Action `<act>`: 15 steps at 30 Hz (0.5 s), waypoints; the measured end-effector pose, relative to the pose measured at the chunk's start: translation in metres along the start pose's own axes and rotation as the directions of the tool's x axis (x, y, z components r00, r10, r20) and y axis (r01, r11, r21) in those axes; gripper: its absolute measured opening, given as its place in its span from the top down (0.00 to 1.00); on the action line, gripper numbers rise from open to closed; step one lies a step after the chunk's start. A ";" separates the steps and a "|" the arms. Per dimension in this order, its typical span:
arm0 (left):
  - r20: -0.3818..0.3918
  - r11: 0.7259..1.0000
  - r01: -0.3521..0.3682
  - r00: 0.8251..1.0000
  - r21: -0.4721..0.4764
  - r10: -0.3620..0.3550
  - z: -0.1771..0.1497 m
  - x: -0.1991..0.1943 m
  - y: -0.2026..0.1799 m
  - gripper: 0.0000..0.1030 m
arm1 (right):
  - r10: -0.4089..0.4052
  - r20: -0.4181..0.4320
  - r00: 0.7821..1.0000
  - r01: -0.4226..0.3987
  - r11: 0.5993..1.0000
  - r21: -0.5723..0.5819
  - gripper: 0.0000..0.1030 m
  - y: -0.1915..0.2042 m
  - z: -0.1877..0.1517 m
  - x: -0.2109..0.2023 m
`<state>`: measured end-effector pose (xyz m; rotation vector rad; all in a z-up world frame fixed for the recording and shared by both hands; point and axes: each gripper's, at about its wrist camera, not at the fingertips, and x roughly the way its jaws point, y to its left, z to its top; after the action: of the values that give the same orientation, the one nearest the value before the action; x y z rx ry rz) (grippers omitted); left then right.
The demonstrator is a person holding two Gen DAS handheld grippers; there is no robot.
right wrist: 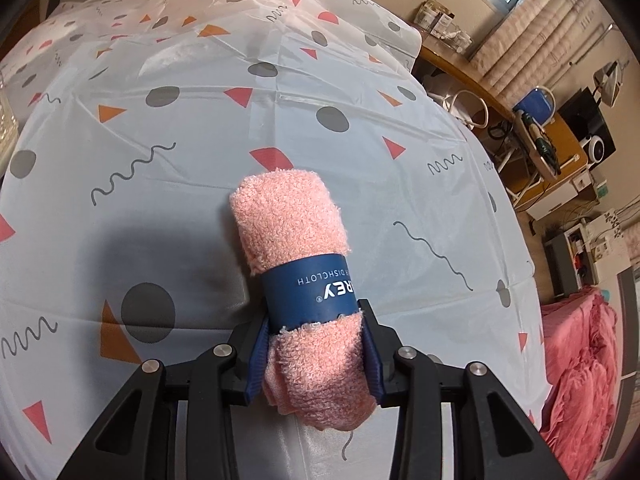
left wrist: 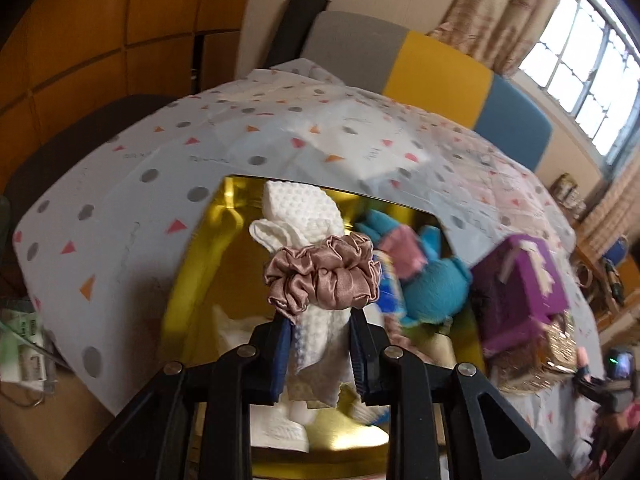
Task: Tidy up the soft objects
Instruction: 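Carry the white cloth and scrunchie into the gold tray and open the left gripper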
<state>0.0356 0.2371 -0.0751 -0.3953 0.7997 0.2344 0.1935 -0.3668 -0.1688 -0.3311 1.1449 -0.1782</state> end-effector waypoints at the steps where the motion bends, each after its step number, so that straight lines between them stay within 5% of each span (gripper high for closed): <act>1: -0.002 1.000 0.020 1.000 0.014 -0.020 -0.003 0.000 -0.007 0.74 | -0.009 -0.001 1.000 0.009 1.000 -0.002 0.63 0.002 0.000 -0.001; 6: -0.040 0.995 0.063 0.997 0.082 -0.060 -0.004 0.021 -0.039 0.74 | -0.048 -0.007 0.999 0.048 0.999 0.000 0.63 0.008 0.000 -0.003; 11: -0.099 0.999 -0.008 0.995 0.050 0.013 0.011 0.062 -0.033 0.72 | -0.066 -0.003 0.998 0.066 0.998 -0.001 0.63 0.012 -0.001 -0.004; 15: -0.111 0.996 -0.076 0.990 0.052 0.081 0.012 0.076 -0.021 0.57 | -0.062 -0.002 0.998 0.062 0.998 0.004 0.63 0.011 -0.002 -0.004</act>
<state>0.1014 0.2275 -0.1180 -0.3344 0.9321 0.2675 0.1896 -0.3556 -0.1696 -0.3636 1.1371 -0.2352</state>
